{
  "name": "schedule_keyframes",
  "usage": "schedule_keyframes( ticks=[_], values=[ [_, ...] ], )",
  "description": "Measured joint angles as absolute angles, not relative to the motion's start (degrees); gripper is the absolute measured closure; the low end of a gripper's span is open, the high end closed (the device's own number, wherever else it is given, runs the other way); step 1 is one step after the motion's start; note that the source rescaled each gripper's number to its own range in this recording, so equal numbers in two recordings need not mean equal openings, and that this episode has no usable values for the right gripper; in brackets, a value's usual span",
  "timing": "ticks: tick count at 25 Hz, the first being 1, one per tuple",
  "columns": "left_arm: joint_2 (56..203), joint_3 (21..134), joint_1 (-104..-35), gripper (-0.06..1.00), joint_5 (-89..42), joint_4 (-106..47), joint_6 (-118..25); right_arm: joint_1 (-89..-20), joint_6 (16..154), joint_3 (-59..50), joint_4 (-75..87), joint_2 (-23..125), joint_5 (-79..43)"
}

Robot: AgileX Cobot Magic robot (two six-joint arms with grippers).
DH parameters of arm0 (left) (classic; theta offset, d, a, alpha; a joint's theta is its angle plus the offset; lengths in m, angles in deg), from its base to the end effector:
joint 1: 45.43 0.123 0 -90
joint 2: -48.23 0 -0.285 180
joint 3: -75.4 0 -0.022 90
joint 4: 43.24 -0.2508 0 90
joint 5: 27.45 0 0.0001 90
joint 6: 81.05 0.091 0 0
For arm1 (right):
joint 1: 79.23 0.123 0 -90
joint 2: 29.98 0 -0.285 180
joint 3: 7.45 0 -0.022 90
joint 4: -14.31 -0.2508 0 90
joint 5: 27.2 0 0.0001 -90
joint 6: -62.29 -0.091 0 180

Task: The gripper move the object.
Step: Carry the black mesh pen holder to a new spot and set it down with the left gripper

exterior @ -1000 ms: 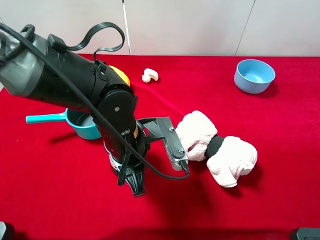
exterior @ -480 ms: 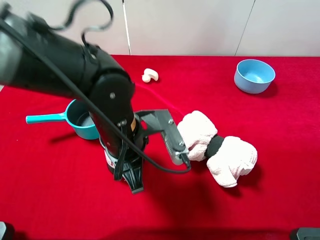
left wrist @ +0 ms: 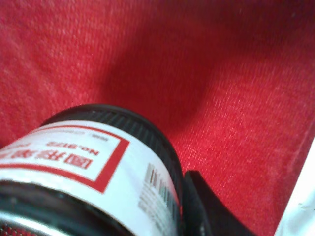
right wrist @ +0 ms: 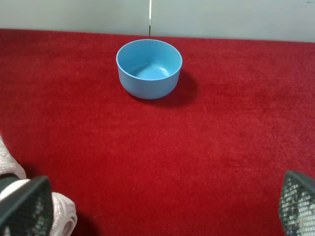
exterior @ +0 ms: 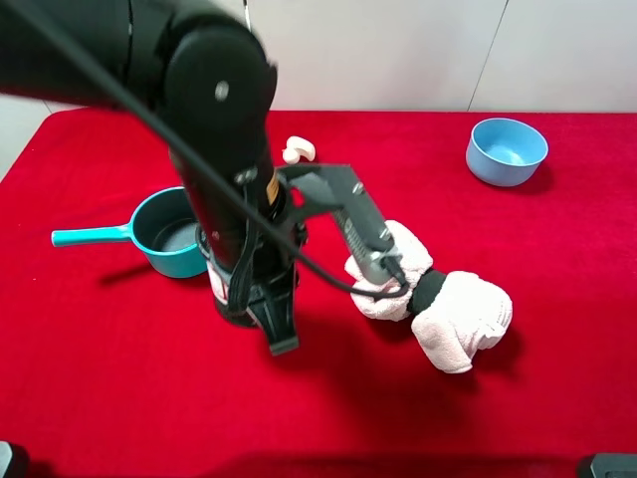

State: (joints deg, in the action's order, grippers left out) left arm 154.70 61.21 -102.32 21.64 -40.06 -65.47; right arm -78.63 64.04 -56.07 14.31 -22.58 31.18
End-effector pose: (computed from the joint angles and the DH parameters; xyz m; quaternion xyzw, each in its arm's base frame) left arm 0.1737 -0.2734 0.1979 0.5754 0.8127 -0.0526 0.0756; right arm -0.0041 0.0000 0.2804 -0.0172 0.8404 -0.0054 0.5417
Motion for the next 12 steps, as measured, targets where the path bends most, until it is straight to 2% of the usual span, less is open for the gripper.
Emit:
schedule_keyframes(
  ticks=[12],
  values=[
    [154.70,75.28,-102.32,0.94,33.30,-42.70,-65.84,-78.63,64.04,-56.07,14.31,-22.58,31.18]
  ],
)
